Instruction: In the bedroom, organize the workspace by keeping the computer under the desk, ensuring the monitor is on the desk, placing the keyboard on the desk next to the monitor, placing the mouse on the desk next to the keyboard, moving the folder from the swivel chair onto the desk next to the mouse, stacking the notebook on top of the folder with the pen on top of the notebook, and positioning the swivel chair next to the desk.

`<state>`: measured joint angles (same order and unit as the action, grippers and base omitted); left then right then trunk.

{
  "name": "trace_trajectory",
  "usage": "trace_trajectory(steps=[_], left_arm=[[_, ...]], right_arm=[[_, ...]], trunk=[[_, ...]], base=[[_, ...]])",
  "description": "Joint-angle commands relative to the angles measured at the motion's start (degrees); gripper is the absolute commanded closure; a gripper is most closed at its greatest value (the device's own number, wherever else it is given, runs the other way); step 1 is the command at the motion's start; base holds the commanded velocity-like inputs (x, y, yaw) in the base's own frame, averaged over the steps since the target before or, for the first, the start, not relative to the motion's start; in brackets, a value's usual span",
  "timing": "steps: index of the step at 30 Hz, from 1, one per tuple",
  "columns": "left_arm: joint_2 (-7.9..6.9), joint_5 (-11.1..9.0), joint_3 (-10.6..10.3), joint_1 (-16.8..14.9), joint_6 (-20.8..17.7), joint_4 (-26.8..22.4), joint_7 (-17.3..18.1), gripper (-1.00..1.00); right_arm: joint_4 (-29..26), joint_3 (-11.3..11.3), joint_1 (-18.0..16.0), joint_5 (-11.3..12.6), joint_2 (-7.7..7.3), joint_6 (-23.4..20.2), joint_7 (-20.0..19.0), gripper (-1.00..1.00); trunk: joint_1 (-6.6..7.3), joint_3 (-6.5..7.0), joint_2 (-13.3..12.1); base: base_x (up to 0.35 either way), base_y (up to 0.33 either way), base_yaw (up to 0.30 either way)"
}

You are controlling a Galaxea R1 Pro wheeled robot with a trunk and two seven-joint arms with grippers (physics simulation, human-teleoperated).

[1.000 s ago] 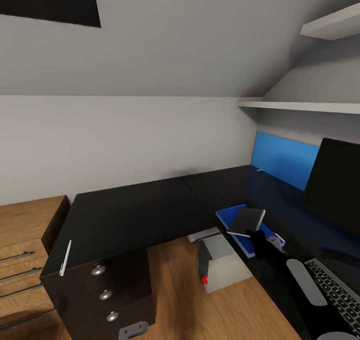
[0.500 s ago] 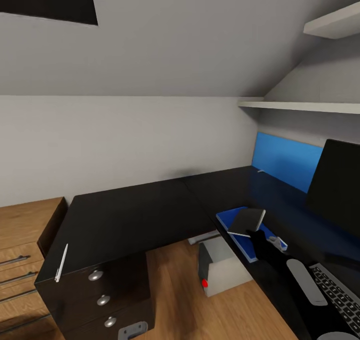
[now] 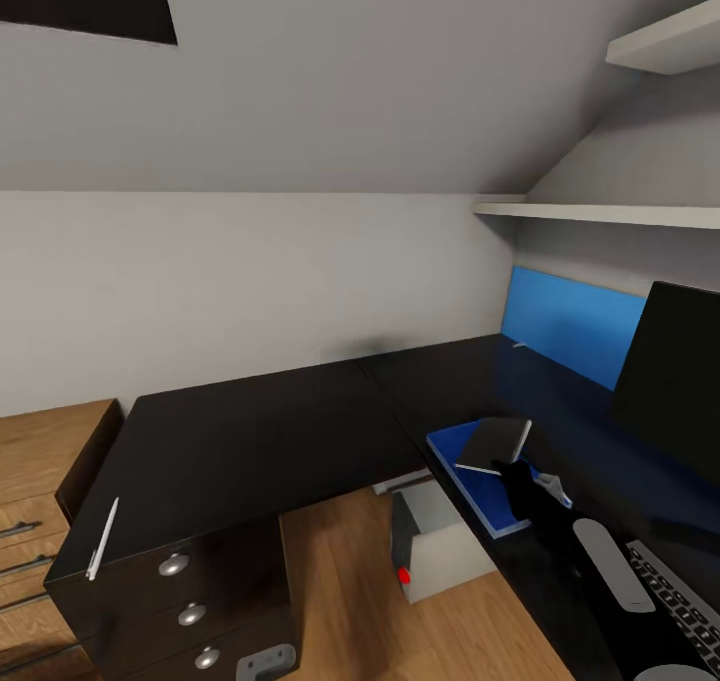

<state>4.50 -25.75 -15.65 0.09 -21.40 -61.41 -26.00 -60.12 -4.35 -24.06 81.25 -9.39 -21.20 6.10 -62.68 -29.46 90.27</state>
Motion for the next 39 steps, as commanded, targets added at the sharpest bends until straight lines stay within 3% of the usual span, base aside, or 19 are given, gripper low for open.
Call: trace_trajectory(steps=[1,13,39], left_arm=[[-0.01,-0.53,-0.08,0.0,-0.13,-0.12,-0.45,-1.0],[-0.01,-0.52,-0.08,0.0,-0.14,-0.12,-0.48,-1.0],[-0.01,-0.59,-0.08,0.0,-0.14,-0.12,-0.54,-1.0]], right_arm=[[-0.09,-0.09,-0.02,0.73,0.0,-0.19,0.31,1.0],[-0.09,0.01,-0.02,0.72,-0.01,2.9,0.31,1.0],[0.0,0.77,-0.02,0.58,0.07,3.27,0.31,1.0]], trunk=[[-0.01,-0.05,0.03],[-0.01,-0.05,0.03],[-0.01,-0.05,0.03]], base=[[0.028,-0.026,0.0],[0.007,-0.006,0.0],[0.0,0.0,0.0]])
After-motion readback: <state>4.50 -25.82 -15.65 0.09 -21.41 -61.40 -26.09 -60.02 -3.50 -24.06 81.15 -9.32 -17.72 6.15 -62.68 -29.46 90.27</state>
